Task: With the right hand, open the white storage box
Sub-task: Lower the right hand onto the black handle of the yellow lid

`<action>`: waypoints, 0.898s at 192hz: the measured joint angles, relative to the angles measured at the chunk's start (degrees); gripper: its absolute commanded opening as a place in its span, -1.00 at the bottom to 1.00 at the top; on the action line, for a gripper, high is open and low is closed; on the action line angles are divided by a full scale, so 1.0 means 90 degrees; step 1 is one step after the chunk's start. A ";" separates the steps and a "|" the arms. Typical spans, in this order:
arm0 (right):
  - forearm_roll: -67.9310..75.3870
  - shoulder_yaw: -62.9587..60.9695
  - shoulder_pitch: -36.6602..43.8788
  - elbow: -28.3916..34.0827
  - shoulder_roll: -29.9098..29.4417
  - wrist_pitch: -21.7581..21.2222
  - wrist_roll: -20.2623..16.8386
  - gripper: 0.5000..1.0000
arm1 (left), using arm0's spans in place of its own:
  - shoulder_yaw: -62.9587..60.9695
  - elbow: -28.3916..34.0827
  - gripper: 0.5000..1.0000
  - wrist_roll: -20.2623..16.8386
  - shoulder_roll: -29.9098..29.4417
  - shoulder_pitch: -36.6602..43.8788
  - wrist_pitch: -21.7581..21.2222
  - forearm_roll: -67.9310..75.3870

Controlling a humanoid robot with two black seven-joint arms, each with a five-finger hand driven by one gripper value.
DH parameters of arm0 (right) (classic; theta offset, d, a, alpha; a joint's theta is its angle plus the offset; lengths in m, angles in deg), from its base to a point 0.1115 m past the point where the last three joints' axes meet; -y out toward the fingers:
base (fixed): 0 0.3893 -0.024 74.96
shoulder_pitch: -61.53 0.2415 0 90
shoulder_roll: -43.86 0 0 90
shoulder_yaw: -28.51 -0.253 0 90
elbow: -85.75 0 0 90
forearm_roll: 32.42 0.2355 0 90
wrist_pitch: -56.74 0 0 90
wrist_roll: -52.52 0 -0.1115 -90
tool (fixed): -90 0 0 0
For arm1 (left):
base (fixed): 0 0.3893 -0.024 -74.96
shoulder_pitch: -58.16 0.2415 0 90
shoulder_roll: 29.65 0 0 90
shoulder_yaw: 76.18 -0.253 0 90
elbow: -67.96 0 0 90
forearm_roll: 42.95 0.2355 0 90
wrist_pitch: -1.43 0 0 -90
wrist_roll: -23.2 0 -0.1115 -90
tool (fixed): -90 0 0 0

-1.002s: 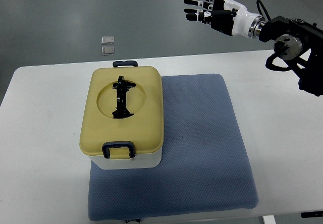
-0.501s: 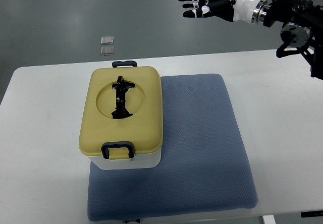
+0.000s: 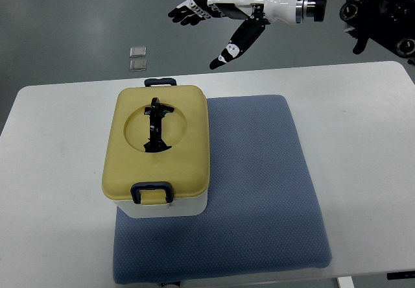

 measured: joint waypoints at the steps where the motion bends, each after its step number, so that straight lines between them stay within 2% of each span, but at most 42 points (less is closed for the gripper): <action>1: -0.0043 0.0001 0.0010 0.0014 -0.0003 0.0001 0.0001 0.71 | 0.0000 0.0000 1.00 0.0000 0.0000 0.0000 0.0000 0.0000; 52: -0.1798 0.0089 0.0515 0.0669 -0.0177 0.0014 0.0267 0.71 | 0.0000 0.0000 1.00 0.0000 0.0000 0.0000 0.0000 0.0000; 112: -0.2546 0.0949 0.1359 0.0715 -0.1042 0.0024 0.0390 0.70 | 0.0000 0.0000 1.00 0.0000 0.0000 -0.0001 0.0000 -0.0001; 172: -0.3189 0.1121 0.1461 0.0708 -0.1530 0.0033 0.0395 0.70 | 0.0000 0.0000 1.00 0.0000 0.0000 -0.0001 0.0000 -0.0001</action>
